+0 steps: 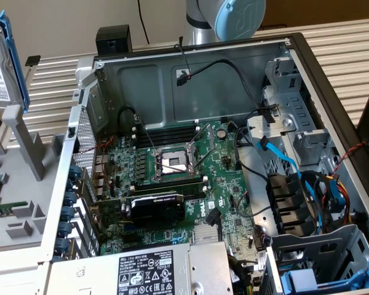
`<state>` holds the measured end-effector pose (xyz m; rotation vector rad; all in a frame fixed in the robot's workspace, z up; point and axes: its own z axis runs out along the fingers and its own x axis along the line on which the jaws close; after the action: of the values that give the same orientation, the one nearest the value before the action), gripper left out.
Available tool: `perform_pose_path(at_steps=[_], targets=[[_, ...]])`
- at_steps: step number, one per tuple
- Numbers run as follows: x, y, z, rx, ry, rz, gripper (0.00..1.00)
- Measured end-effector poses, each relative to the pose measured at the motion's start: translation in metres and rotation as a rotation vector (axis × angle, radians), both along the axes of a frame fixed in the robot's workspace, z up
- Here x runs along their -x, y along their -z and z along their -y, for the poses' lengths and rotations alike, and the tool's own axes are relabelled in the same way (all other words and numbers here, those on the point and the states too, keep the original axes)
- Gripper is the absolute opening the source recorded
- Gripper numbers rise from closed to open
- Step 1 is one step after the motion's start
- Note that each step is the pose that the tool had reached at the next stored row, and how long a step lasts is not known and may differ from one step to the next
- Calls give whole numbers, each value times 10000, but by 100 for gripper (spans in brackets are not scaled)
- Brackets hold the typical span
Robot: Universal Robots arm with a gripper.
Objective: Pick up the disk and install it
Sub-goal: 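Pick up the disk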
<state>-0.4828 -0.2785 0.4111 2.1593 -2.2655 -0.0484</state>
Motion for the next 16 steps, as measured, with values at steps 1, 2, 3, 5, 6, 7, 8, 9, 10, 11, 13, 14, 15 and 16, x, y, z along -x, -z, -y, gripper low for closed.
perform_pose_path(at_steps=[1,2,3,5,6,7,8,9,10,11,13,14,15,16], targets=[[-31,-21,0,0,-1,-1,37],[-64,-43,0,0,0,0,37],[-98,-68,0,0,0,-1,37],[-164,-124,-1,0,-1,0,37],[-186,-156,-2,1,0,-2,37],[-206,-187,-5,1,0,-1,37],[-223,-223,-9,0,0,0,37],[-239,-260,-12,0,1,-1,37],[-255,-296,-14,0,0,-1,37],[-273,-330,-15,1,-1,-1,37],[-312,-397,-19,0,0,0,37],[-335,-429,-21,0,0,-1,37],[-360,-461,-21,1,0,-1,37],[-385,-491,-22,0,0,-1,37]])
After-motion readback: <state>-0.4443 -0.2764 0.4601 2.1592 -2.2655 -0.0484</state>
